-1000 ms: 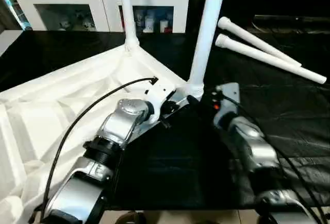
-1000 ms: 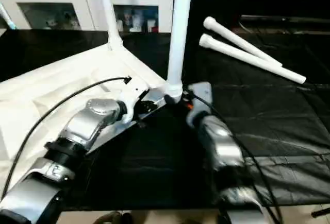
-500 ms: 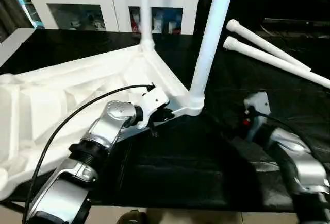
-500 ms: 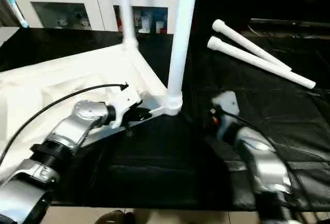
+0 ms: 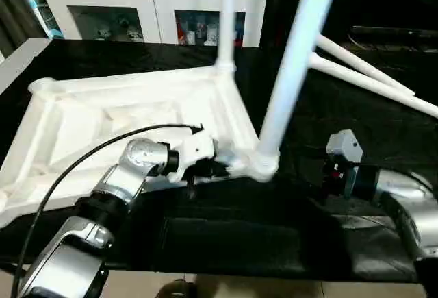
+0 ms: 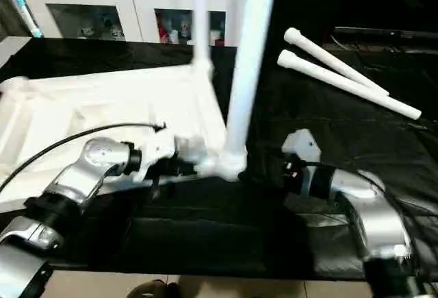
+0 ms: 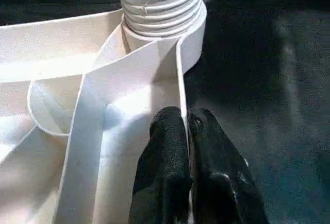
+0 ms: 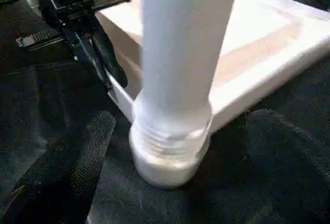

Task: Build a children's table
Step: Rotate leg to tighten

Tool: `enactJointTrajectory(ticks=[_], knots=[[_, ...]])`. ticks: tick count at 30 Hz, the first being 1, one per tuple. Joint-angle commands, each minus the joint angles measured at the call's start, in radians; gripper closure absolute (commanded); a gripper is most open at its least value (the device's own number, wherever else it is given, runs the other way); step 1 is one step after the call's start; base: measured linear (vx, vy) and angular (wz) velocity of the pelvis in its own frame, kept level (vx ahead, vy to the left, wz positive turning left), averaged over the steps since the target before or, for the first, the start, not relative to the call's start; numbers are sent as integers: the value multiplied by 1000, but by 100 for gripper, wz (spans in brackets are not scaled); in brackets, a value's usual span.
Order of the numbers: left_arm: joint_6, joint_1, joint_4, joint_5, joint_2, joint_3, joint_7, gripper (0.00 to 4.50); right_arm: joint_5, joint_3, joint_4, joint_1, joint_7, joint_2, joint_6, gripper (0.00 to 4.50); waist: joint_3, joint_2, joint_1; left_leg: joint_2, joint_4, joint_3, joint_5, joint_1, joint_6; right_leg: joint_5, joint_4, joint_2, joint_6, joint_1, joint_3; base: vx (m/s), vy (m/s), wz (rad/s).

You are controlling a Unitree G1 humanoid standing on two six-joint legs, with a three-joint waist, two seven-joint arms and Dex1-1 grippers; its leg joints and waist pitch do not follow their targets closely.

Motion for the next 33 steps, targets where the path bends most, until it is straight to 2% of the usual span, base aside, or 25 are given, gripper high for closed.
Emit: enactJointTrajectory(ticks=[1, 5, 8, 10, 14, 21, 23, 24, 29, 33], knots=[[-36, 11, -47, -10, 2, -36, -74, 450, -6, 31, 4, -15, 42, -10, -12, 5, -82, -3, -1, 89, -70, -41, -167, 49, 58, 32, -60, -81, -260, 26, 36, 0, 0, 0], [-54, 19, -66, -14, 17, -51, -135, 450, 0, 70, 27, -32, 115, -16, -9, 5, -80, -4, 0, 91, -72, -41, -191, 47, 50, -6, -61, -82, -262, 26, 36, 0, 0, 0], [-51, 19, -64, -17, 19, -52, -149, 450, 2, 88, 36, -39, 148, -24, -6, 5, -79, -4, 3, 91, -73, -38, -208, 51, 39, -28, -63, -81, -262, 23, 38, 0, 0, 0], [-49, 18, -61, -18, 20, -51, -157, 450, -1, 97, 42, -42, 159, -25, -10, 31, -79, -6, 2, 91, -76, -39, -213, 50, 31, -41, -63, -82, -259, 24, 37, 0, 0, 0], [-50, 20, -65, -15, 28, -57, -173, 450, -15, 110, 82, -65, 169, -18, -22, 54, -80, -7, -1, 90, -76, -38, -217, 50, 23, -56, -64, -84, -256, 23, 37, 0, 0, 0], [-49, 25, -73, -15, 32, -57, -189, 450, -10, 119, 105, -83, 202, -19, -23, 123, -84, -9, 0, 89, -67, -36, -156, 46, 64, 18, -56, -82, -264, 25, 35, 0, 0, 0], [-52, 24, -67, -13, 31, -57, -187, 450, -3, 125, 100, -80, 220, -25, -15, 130, -83, -8, 0, 89, -67, -37, -168, 46, 63, 4, -58, -82, -264, 26, 35, 0, 0, 0], [-53, 24, -66, -12, 31, -57, -187, 450, -2, 126, 99, -79, 224, -26, -14, 156, -83, -8, 0, 89, -68, -37, -173, 46, 60, -4, -58, -82, -263, 25, 35, 0, 0, 0], [-53, 21, -55, -6, 27, -55, -178, 450, 1, 129, 98, -66, 223, -22, -20, 172, -82, -7, -1, 90, -71, -37, -196, 49, 43, -33, -61, -82, -262, 24, 36, 0, 0, 0], [-52, 20, -53, -6, 26, -54, -178, 450, 4, 125, 92, -60, 221, -18, -15, 178, -83, -6, 0, 89, -70, -37, -184, 48, 46, -6, -59, -82, -264, 26, 36, 0, 0, 0]])
